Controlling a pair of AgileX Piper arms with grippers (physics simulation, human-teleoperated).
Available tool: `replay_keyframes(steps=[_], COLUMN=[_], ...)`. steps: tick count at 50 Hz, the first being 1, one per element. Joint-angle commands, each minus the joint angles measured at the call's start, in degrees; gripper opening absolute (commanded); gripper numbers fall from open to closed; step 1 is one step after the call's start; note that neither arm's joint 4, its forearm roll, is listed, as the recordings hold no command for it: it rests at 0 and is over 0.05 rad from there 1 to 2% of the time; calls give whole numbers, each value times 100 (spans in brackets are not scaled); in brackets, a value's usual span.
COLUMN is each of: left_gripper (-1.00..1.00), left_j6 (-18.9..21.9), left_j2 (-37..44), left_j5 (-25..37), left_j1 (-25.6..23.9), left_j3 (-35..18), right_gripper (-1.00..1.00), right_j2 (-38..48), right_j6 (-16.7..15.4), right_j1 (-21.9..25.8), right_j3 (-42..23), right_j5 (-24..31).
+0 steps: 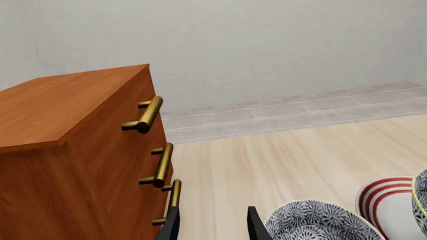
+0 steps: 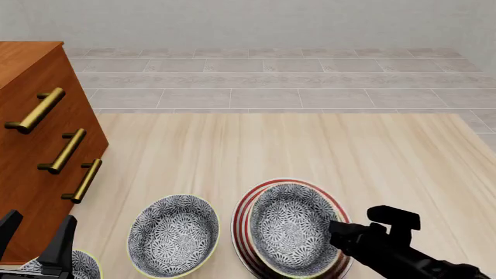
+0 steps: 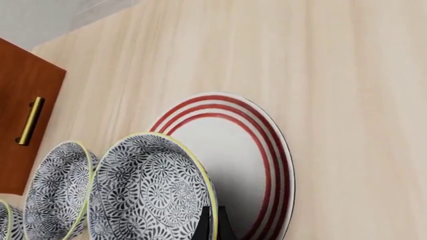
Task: Pick up the bowl and put it in the front on the plate.
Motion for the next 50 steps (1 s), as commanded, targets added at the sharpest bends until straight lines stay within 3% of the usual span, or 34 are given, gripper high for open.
replay_keyframes(steps=[1, 34, 44, 45, 50], left_gripper=[100, 100, 100, 100, 100], left_j6=[8, 16, 2, -4, 5], left_j2=[0, 11, -1, -1, -1], left_j5=[5, -12, -18, -17, -17], left_j1=[-9, -9, -32, -31, -33], left_j3=[0, -5, 0, 0, 0], right_gripper=[-100, -100, -100, 100, 100], right_j2=[190, 621, 931, 942, 975], right_j6=[48, -107, -128, -125, -95], right_j1=[13, 79, 9, 9, 6], right_j3=[-28, -82, 25, 26, 47], right_j5=[-193, -405, -723, -728, -767])
